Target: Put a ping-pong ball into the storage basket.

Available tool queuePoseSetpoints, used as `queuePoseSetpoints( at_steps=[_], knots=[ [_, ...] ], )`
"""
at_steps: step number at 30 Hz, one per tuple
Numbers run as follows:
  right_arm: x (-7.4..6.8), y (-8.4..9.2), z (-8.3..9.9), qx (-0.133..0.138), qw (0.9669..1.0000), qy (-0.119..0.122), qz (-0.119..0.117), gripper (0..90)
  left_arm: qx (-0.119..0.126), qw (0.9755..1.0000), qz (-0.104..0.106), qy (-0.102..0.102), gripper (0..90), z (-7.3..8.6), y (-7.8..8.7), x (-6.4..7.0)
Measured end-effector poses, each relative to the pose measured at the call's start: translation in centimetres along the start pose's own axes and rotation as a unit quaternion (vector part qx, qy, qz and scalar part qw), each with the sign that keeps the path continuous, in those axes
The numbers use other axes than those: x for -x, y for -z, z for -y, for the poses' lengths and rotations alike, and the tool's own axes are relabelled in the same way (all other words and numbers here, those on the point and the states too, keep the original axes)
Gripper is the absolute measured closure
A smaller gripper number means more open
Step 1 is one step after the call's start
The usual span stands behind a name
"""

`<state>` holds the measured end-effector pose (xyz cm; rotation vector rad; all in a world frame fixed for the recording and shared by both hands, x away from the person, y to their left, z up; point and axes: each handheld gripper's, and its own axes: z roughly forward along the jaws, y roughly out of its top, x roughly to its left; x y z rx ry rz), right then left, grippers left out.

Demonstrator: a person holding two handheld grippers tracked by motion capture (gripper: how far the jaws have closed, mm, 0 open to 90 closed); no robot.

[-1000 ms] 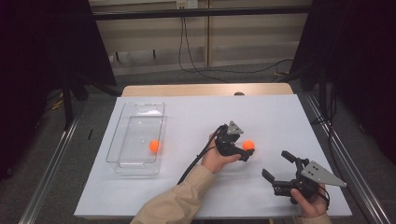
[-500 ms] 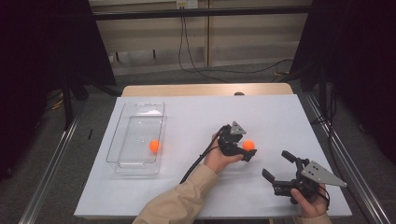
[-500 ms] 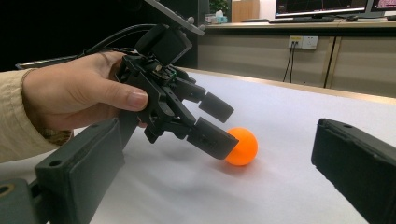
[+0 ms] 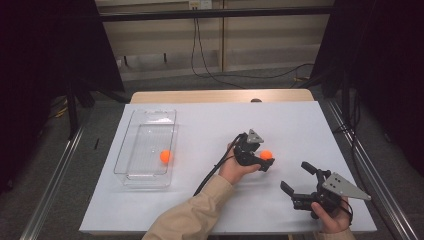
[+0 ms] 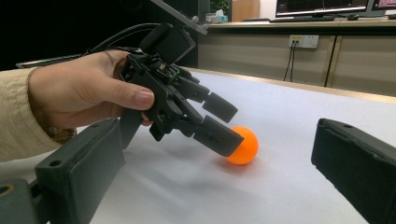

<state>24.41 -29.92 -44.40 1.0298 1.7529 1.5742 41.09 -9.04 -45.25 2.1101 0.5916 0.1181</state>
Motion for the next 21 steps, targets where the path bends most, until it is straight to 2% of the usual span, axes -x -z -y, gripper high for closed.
queuePoseSetpoints(
  at_steps=[9, 15, 21],
  knots=[
    [-0.02, -0.03, 0.01, -0.001, 1.0000, 0.000, -0.001, 1.6, -0.007, 0.9999, 0.005, -0.006, 22.5, -0.08, -0.30, 0.12],
    [0.02, -0.04, 0.03, -0.001, 1.0000, 0.000, -0.001, 1.7, -0.024, 0.9997, 0.002, -0.010, 28.3, -0.14, -0.70, 0.14],
    [-0.01, -0.03, 0.01, -0.001, 1.0000, 0.000, -0.002, 1.7, -0.030, 0.9995, 0.006, -0.010, 33.9, -0.12, -0.95, 0.17]
  ],
)
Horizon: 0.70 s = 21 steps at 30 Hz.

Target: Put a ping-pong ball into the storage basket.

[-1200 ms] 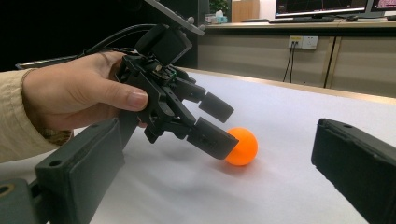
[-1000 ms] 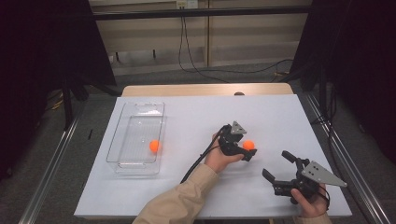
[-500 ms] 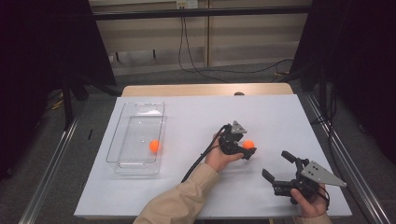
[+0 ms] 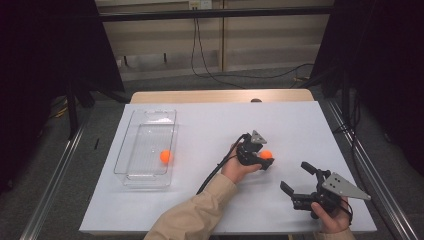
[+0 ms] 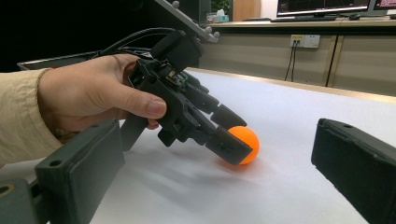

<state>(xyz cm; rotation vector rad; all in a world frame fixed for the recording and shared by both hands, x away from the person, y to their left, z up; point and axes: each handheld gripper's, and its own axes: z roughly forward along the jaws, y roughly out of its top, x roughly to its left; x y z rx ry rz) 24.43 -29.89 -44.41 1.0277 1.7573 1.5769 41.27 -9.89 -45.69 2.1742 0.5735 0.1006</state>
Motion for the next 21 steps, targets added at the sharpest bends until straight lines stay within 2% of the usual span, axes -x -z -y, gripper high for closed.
queuePoseSetpoints(
  at_steps=[7, 21],
  knots=[
    [0.02, 0.01, 0.03, -0.001, 1.0000, -0.001, 0.001, 1.7, -0.005, 1.0000, 0.004, -0.006, 39.3, -0.24, -0.17, 0.06],
    [0.09, 0.00, 0.07, -0.002, 1.0000, 0.001, -0.001, 2.1, -0.013, 0.9998, 0.012, -0.003, 50.5, -0.35, -0.56, 0.16]
  ],
)
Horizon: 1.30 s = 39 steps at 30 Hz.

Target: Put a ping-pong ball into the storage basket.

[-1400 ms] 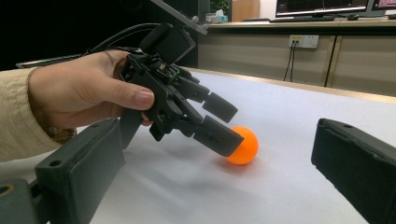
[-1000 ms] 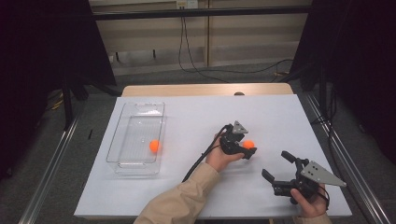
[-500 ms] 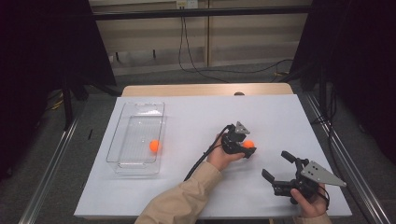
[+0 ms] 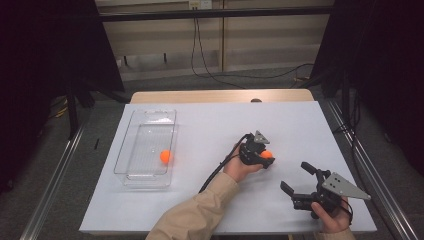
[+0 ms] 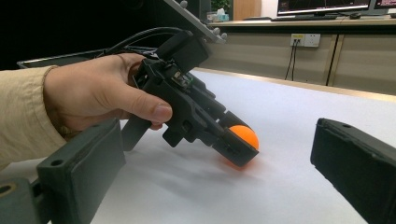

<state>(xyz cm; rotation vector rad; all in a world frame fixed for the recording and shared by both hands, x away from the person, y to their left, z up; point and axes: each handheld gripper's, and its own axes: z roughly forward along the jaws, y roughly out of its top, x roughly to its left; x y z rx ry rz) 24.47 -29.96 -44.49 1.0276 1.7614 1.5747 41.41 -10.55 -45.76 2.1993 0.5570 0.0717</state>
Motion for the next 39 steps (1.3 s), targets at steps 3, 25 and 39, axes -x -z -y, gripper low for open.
queuePoseSetpoints(
  at_steps=[3, 25, 39],
  knots=[
    [0.0, 0.0, 0.0, -0.001, 1.0000, 0.001, 0.000, 2.1, -0.004, 1.0000, 0.004, 0.002, 50.8, 0.0, 0.1, 0.0],
    [0.0, 0.1, 0.0, 0.000, 1.0000, 0.002, 0.002, 2.1, 0.003, 0.9995, 0.029, 0.015, 50.9, 0.4, 2.5, -0.1],
    [-0.1, 0.0, 0.0, -0.003, 1.0000, 0.003, 0.002, 2.1, 0.004, 0.9995, 0.025, 0.018, 50.9, 1.1, 3.8, -0.4]
  ],
)
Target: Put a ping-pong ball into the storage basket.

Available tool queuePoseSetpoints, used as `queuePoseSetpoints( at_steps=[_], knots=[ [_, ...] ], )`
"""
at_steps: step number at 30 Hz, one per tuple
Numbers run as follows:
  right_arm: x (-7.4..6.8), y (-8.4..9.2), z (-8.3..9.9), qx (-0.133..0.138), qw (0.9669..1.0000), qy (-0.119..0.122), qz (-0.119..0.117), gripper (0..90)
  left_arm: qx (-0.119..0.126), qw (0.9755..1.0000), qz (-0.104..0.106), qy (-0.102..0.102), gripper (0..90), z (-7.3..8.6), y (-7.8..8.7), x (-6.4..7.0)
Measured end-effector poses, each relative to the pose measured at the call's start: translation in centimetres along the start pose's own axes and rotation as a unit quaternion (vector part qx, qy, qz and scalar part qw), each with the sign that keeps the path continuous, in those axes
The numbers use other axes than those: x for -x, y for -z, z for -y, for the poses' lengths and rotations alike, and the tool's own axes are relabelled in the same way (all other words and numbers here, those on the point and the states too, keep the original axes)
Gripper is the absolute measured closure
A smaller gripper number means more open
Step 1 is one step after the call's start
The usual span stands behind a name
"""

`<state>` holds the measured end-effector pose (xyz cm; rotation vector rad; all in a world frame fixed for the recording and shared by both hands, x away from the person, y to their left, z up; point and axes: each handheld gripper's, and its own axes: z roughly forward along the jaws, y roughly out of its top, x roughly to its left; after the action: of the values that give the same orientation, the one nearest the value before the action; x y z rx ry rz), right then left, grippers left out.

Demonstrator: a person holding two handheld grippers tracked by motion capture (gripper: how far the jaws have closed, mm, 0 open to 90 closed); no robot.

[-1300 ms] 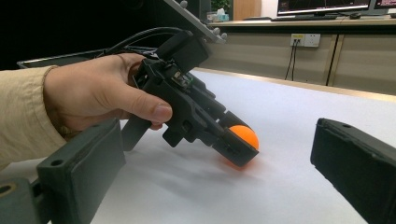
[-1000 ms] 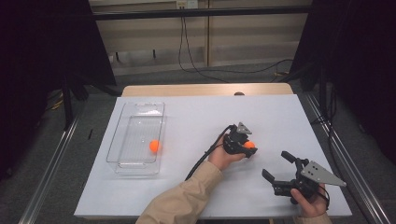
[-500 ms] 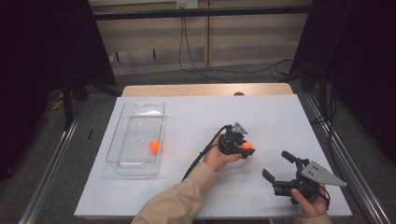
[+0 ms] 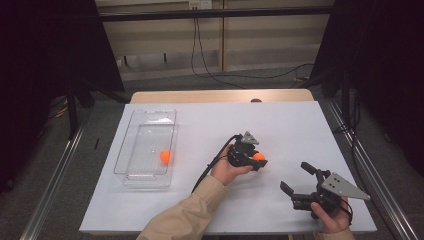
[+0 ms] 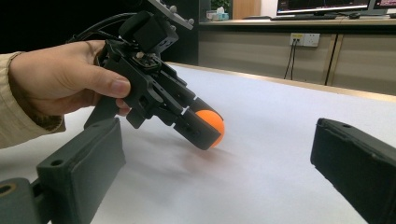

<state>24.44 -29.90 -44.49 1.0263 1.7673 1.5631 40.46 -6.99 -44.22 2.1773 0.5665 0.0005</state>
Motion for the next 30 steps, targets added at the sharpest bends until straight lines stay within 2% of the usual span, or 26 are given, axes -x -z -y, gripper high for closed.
queuePoseSetpoints(
  at_steps=[8, 13, 17, 20, 24, 30],
  knots=[
    [0.0, 0.0, 0.0, 0.000, 1.0000, 0.000, 0.000, 2.1, -0.002, 1.0000, 0.000, -0.002, 50.9, 0.4, 0.5, -0.1],
    [0.0, 0.0, 0.0, 0.003, 1.0000, 0.001, -0.001, 2.1, -0.002, 1.0000, -0.003, 0.009, 50.9, 0.7, 1.1, -0.5],
    [0.0, 0.0, 0.0, 0.003, 1.0000, 0.002, -0.001, 2.1, -0.006, 0.9999, -0.009, 0.010, 50.9, 0.9, 1.3, -0.7],
    [0.0, 0.0, 0.0, 0.003, 1.0000, 0.002, -0.001, 2.1, -0.004, 0.9998, -0.002, 0.019, 50.9, 1.1, 1.6, -0.9],
    [0.0, 0.0, 0.0, 0.002, 1.0000, 0.001, -0.001, 2.0, -0.003, 0.9999, -0.006, 0.013, 50.9, 1.0, 1.9, -0.9],
    [0.0, 0.0, 0.0, 0.002, 1.0000, 0.003, -0.001, 2.0, -0.007, 0.9999, -0.004, 0.015, 50.9, 1.0, 2.1, -0.8]
  ],
)
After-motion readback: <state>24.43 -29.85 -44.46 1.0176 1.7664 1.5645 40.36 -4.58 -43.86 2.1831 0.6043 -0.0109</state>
